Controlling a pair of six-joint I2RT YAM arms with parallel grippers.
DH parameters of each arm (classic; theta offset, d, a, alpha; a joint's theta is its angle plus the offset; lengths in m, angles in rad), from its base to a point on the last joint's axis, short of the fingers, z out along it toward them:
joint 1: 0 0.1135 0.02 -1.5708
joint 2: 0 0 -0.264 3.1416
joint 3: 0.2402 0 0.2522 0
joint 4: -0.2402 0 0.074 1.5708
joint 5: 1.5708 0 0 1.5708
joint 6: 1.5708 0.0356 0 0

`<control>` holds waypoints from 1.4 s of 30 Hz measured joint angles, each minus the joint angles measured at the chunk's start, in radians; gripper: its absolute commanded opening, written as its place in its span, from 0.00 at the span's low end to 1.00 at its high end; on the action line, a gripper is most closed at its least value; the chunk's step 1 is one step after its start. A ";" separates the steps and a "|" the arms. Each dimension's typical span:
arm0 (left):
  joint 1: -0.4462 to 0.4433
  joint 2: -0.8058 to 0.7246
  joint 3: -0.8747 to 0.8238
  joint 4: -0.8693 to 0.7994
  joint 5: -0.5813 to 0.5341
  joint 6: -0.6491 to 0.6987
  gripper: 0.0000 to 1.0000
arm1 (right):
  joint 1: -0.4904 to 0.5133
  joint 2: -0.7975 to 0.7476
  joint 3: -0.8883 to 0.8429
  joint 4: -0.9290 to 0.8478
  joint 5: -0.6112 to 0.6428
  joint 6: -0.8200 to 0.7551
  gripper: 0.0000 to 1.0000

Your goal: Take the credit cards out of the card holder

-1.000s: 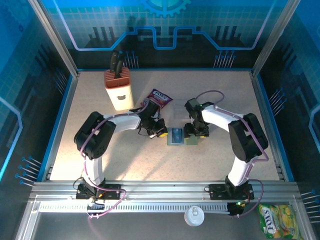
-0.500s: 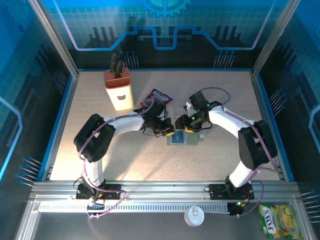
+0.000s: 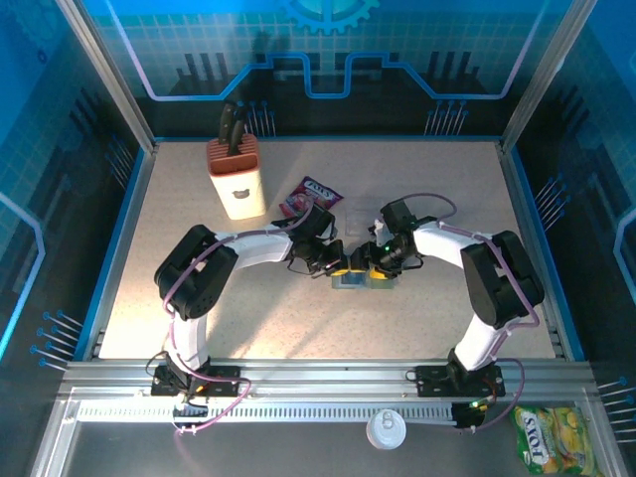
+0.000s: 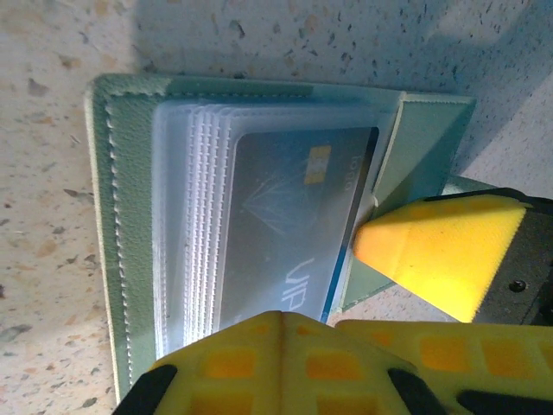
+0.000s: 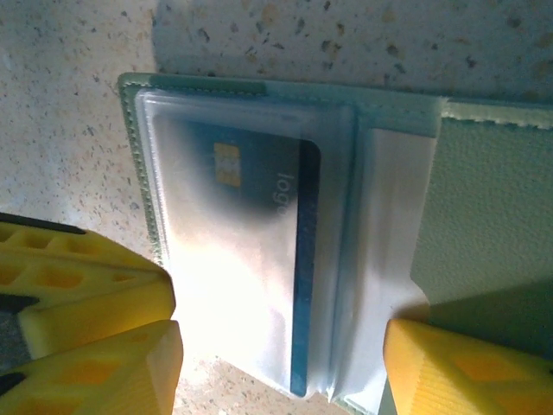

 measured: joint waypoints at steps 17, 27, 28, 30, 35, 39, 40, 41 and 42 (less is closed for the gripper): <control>0.015 -0.004 -0.012 -0.046 -0.052 0.012 0.03 | 0.006 0.013 -0.027 0.127 -0.080 0.071 0.64; 0.032 -0.012 0.047 -0.084 -0.077 0.058 0.04 | 0.014 0.012 0.023 0.050 -0.036 0.051 0.63; 0.034 -0.012 0.056 -0.084 -0.079 0.063 0.04 | 0.014 0.012 0.023 0.049 -0.035 0.051 0.63; 0.037 -0.012 0.060 -0.084 -0.082 0.069 0.02 | 0.014 0.010 0.024 0.048 -0.035 0.051 0.62; 0.043 -0.012 0.059 -0.107 -0.108 0.091 0.01 | 0.014 0.001 0.028 0.052 -0.045 0.058 0.62; 0.047 -0.012 0.051 -0.116 -0.121 0.101 0.01 | 0.015 0.001 0.028 0.087 -0.078 0.084 0.62; 0.047 -0.012 0.047 -0.117 -0.121 0.103 0.01 | 0.016 0.001 0.028 0.100 -0.089 0.092 0.62; 0.047 -0.012 0.042 -0.117 -0.121 0.106 0.01 | 0.016 0.001 0.028 0.110 -0.097 0.099 0.61; 0.047 -0.012 0.036 -0.117 -0.120 0.109 0.01 | 0.017 0.001 0.029 0.121 -0.108 0.106 0.61</control>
